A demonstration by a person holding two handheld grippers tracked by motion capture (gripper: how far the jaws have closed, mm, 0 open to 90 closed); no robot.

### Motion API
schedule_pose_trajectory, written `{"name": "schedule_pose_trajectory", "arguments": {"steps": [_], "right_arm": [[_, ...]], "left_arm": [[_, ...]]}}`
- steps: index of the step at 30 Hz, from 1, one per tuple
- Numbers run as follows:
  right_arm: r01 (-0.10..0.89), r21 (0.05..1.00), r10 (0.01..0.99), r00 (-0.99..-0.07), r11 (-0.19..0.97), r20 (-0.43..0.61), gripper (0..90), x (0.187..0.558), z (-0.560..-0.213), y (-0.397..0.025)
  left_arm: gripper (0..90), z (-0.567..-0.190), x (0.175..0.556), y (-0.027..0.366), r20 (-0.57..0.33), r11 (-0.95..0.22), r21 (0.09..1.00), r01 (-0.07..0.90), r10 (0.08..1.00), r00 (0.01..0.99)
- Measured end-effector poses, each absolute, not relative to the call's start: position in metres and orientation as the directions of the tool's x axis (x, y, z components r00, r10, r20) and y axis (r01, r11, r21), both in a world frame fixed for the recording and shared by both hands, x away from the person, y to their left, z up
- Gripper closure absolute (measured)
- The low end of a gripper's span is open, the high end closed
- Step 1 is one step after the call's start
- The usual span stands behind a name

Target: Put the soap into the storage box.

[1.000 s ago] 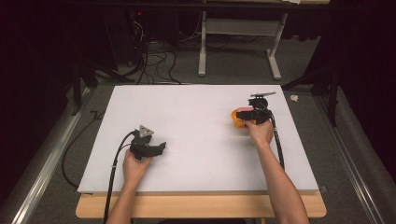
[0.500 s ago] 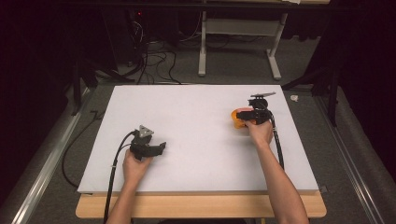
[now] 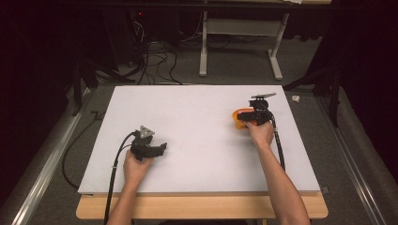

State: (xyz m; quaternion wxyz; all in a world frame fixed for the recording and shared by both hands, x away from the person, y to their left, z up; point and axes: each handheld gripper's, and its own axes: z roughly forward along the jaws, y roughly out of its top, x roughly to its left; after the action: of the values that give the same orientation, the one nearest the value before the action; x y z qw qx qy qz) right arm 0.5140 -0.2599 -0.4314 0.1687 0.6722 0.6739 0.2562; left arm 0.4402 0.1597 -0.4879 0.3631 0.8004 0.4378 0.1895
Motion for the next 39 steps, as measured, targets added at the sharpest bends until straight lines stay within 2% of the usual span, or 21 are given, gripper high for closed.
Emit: {"name": "schedule_pose_trajectory", "arguments": {"steps": [19, 39], "right_arm": [[0.808, 0.588, 0.994, -0.051, -0.015, 0.096, 12.8, 0.512, -0.428, -0.258], [0.75, 0.661, 0.99, -0.086, -0.008, 0.109, 13.3, 0.5, -0.407, -0.269]], "left_arm": [[28.0, -0.488, 0.44, 0.16, -0.015, -0.353, 0.747, 0.563, 0.838, 0.545], [28.0, -0.488, 0.44, 0.16, -0.014, -0.353, 0.747, 0.563, 0.838, 0.545]]}}
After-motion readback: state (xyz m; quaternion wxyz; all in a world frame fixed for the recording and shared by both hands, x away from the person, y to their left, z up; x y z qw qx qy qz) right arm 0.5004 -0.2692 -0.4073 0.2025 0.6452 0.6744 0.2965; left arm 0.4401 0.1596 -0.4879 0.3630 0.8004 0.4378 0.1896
